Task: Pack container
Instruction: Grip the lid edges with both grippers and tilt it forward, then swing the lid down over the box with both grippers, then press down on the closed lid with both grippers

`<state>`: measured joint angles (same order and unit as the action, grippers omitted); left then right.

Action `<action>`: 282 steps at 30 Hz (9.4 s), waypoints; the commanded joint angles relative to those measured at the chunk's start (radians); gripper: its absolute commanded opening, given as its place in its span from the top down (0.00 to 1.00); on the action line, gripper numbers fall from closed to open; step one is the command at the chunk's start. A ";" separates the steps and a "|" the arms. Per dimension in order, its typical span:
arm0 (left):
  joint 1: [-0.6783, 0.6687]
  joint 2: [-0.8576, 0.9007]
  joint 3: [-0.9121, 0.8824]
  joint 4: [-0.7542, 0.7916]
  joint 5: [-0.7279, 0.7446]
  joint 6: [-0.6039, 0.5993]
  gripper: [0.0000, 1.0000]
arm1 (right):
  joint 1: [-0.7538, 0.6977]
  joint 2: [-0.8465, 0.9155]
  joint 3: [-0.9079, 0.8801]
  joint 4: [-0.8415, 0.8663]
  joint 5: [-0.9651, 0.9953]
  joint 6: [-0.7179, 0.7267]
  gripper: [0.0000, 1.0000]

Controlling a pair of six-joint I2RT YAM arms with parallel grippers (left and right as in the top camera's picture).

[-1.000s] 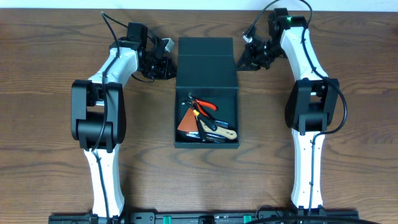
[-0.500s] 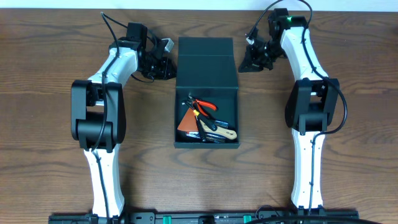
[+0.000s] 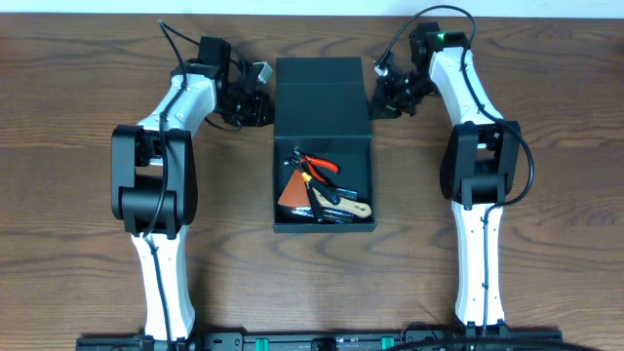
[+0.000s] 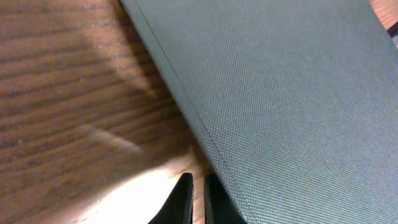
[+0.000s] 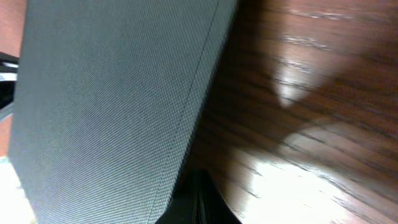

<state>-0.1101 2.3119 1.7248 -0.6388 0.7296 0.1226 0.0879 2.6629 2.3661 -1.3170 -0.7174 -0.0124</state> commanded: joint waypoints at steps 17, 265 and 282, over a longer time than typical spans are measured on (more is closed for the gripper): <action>-0.001 -0.143 0.055 -0.033 0.048 -0.008 0.94 | -0.048 -0.022 0.011 -0.028 -0.264 -0.111 0.99; -0.323 -0.296 -0.204 -0.305 -0.581 0.056 0.94 | 0.554 -0.756 -0.905 0.086 0.765 0.514 0.99; -0.169 -0.520 -0.061 -0.364 -0.697 0.045 0.40 | 0.278 -0.811 -0.598 0.127 0.890 0.422 0.90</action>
<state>-0.3553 1.8946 1.6020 -0.9989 0.0811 0.1696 0.4591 1.8950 1.6707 -1.1919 0.1181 0.4618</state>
